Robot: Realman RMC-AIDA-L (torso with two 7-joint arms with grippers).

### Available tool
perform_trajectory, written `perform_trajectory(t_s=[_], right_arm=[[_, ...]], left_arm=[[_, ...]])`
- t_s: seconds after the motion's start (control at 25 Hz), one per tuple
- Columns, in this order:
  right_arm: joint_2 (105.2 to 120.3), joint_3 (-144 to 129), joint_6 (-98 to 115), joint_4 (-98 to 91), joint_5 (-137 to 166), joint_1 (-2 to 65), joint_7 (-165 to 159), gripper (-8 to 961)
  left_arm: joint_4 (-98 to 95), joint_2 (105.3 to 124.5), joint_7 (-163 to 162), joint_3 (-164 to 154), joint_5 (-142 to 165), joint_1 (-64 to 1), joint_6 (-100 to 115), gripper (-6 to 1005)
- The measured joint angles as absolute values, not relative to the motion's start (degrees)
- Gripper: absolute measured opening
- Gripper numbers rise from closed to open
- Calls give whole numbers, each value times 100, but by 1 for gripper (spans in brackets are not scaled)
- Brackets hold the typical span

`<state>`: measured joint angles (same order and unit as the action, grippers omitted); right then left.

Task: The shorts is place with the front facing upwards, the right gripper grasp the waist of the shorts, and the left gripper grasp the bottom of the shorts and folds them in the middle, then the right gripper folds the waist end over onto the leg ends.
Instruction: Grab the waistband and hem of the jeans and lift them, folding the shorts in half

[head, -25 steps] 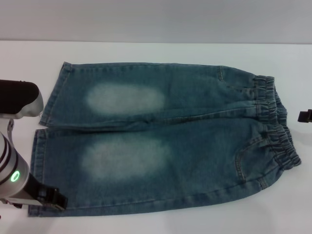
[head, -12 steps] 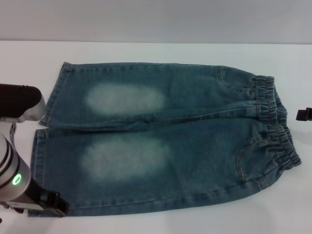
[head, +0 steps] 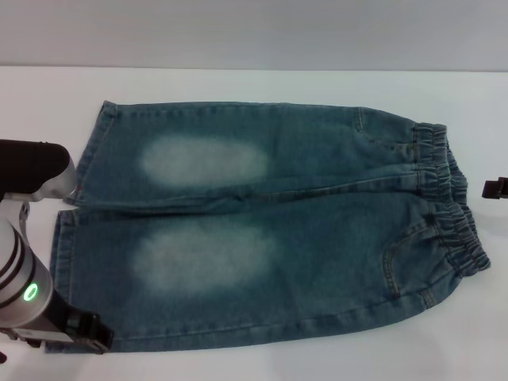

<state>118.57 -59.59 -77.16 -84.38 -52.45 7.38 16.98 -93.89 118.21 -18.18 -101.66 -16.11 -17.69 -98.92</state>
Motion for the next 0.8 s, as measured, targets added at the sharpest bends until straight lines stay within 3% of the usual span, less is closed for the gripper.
perform_trajectory(t_s=[0.48, 0.8], right_arm=[[11857, -5959, -7722, -8411, -5229, 743, 1696, 815], [11856, -5951, -7718, -8409, -5230, 738, 1698, 815]], left_arm=[[-9208, 11821, -1798, -10168, -1718, -1854, -9865, 859], [-9197, 11821, -1609, -10049, -1838, -1899, -9823, 802]])
